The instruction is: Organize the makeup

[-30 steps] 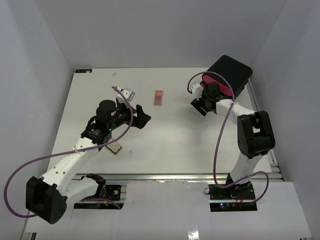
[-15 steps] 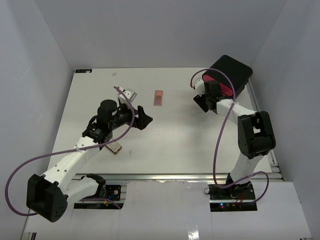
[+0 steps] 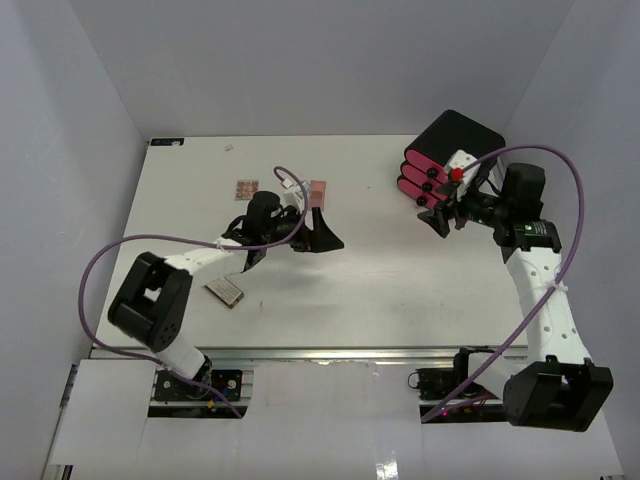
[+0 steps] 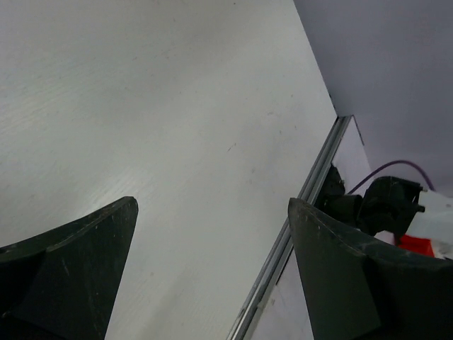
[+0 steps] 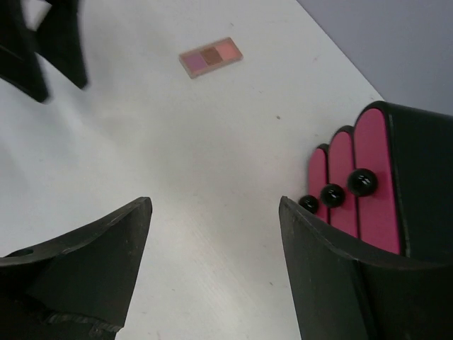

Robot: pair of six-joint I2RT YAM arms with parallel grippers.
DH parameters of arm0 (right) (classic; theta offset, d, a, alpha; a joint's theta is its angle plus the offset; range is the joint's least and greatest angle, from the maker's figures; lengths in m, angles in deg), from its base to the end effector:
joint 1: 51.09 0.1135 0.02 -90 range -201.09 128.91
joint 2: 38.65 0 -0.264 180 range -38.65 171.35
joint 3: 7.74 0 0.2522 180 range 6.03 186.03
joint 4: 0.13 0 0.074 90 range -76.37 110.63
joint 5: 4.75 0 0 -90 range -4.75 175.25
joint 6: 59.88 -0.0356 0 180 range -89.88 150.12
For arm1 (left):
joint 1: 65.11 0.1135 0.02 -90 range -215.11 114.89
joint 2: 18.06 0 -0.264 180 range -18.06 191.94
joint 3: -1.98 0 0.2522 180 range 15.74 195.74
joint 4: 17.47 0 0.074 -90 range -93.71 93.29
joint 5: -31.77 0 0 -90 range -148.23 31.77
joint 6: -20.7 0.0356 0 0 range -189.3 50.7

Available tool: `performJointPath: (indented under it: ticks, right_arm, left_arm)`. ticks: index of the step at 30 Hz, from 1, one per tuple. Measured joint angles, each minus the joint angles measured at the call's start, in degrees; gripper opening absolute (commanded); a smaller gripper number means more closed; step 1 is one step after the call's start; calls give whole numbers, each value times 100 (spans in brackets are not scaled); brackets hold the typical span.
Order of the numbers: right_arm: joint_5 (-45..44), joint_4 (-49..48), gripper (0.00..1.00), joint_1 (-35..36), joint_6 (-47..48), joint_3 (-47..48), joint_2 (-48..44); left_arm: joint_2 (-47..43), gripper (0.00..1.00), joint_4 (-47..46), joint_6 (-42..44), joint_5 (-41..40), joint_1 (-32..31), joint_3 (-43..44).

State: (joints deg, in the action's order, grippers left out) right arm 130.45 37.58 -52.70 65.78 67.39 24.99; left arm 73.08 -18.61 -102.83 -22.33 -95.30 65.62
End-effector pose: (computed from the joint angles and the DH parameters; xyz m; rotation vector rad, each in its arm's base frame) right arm 0.2394 0.0185 0.3565 -0.9958 1.6222 0.3605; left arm 0.2843 -0.1896 0.2153 0.3709 2.1706 -1.3011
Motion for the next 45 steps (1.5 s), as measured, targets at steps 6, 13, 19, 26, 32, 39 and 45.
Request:
performJointPath:
  ticks: [6,13,19,26,32,39,45]
  right_arm:
    - [1773,-5,73,-1539,-587,-630,27]
    - [2731,-31,71,-2179,-904,-883,4]
    - [2960,-77,72,-2201,-991,-944,-224]
    - [3075,-184,72,-2267,-1091,-979,-367]
    - [3120,-195,72,-2286,-1148,-988,-369]
    - [3133,-263,72,-2354,-1174,-1044,-365]
    - [3141,-280,72,-2372,-1189,-1054,-365]
  left_arm:
    - [1917,88,-834,-740,-436,-666,1702]
    - [4171,74,-1451,-1282,-1048,-1097,4004]
    - [5521,72,-1816,-1929,-1414,-1155,5369]
    - [6659,72,-1940,-2631,-1863,-1178,6868]
    - [7132,67,-1822,-2971,-2193,-1260,7686]
    - [7262,59,-1687,-3157,-2442,-1342,7855]
    - [7262,58,-1513,-3174,-2446,-1350,7894]
